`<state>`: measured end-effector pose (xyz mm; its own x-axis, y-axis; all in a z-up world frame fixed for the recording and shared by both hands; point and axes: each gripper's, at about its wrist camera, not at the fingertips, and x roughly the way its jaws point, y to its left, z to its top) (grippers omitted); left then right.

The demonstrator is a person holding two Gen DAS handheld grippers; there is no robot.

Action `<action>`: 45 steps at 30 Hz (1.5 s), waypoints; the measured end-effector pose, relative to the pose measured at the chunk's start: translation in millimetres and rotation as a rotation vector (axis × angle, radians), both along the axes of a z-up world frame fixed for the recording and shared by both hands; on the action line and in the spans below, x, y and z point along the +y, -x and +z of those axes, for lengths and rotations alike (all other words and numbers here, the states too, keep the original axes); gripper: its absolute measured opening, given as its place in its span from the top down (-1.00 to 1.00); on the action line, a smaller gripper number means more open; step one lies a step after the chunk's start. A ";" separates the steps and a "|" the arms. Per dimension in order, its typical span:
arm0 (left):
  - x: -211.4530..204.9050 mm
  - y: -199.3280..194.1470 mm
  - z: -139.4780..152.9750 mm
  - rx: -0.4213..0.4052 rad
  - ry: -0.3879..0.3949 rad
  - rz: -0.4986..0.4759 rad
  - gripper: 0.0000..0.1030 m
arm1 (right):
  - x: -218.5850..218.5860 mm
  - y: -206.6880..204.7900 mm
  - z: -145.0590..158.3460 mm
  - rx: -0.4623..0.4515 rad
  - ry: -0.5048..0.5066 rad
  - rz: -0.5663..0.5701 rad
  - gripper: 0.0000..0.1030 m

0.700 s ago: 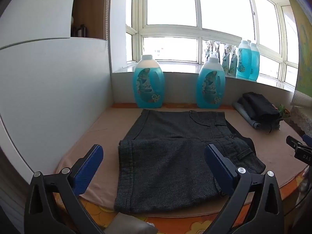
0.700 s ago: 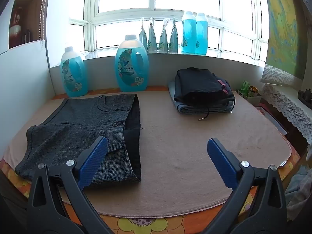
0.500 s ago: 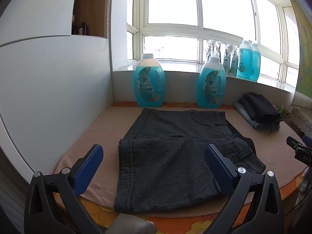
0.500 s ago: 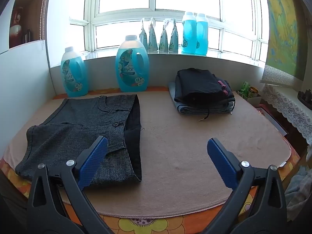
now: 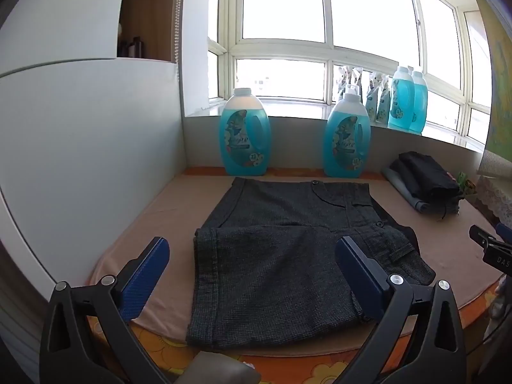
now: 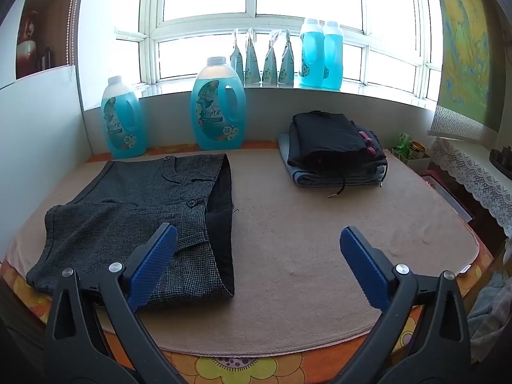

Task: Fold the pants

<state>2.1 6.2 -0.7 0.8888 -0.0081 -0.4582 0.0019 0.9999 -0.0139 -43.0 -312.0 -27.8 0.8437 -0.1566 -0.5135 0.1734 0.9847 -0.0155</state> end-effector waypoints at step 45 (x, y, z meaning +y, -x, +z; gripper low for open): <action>-11.9 -1.3 0.1 0.012 -0.014 -0.004 -0.99 | -4.3 -1.6 -2.0 0.013 -0.020 0.002 -1.00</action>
<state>3.4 -5.7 -0.7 0.8834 -0.0056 -0.4687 0.0062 1.0000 -0.0002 -41.5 -316.3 -29.8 0.8371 -0.1440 -0.5277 0.1709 0.9853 0.0023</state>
